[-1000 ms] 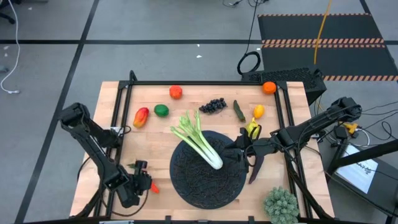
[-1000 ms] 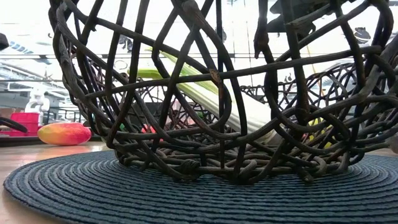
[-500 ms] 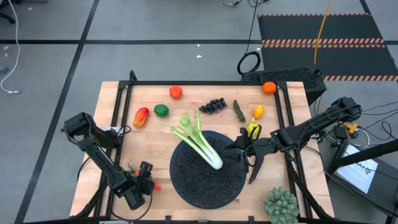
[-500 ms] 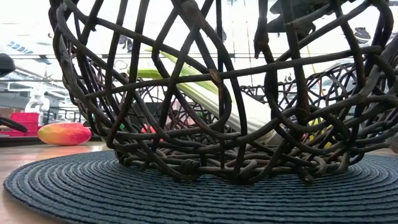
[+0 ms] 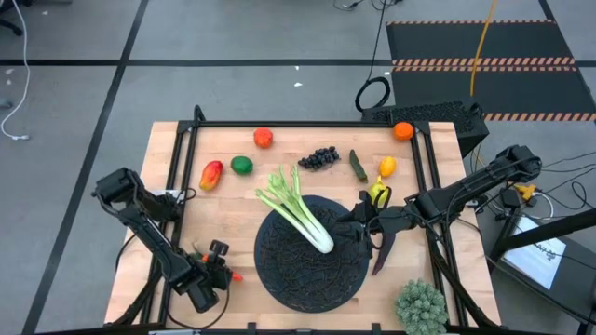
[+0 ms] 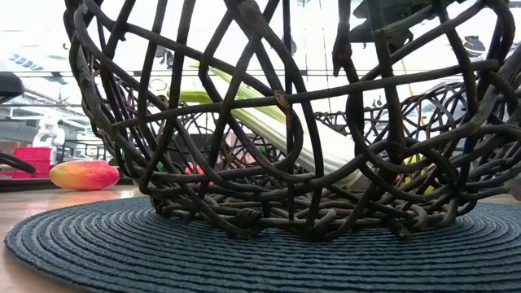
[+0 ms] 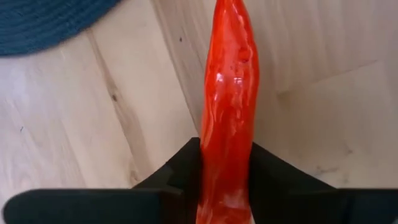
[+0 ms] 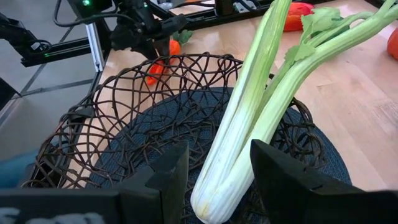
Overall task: Build produce basket
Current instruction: Put the orange carrot into the black mesh basket
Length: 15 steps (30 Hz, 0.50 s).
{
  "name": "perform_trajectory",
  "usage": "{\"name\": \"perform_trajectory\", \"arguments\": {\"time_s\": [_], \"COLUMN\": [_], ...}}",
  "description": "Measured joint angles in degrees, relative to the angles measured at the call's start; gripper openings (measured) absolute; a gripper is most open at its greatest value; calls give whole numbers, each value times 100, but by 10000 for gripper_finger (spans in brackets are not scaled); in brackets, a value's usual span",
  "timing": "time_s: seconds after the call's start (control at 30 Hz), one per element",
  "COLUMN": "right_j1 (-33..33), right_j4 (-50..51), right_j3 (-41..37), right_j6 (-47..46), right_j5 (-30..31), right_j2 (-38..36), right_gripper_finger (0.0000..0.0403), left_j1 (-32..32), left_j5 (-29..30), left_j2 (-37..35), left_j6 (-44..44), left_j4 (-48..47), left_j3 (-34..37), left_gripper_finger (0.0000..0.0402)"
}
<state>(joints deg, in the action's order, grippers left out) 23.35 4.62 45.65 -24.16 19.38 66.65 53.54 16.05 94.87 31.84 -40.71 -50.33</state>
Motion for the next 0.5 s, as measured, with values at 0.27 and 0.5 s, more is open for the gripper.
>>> {"name": "perform_trajectory", "arguments": {"time_s": [0.27, 0.5], "right_j1": [0, 0], "right_j4": [0, 0], "right_j3": [0, 2], "right_j6": [-17, -34], "right_j5": [0, -1], "right_j2": [2, 2], "right_gripper_finger": [168, 168], "left_j1": [-250, -553], "left_j5": [71, 607], "left_j2": [-213, -232], "left_j6": [-374, -648], "left_j4": [-963, -2317], "left_j3": [-986, -2157], "left_gripper_finger": [98, 98]}}
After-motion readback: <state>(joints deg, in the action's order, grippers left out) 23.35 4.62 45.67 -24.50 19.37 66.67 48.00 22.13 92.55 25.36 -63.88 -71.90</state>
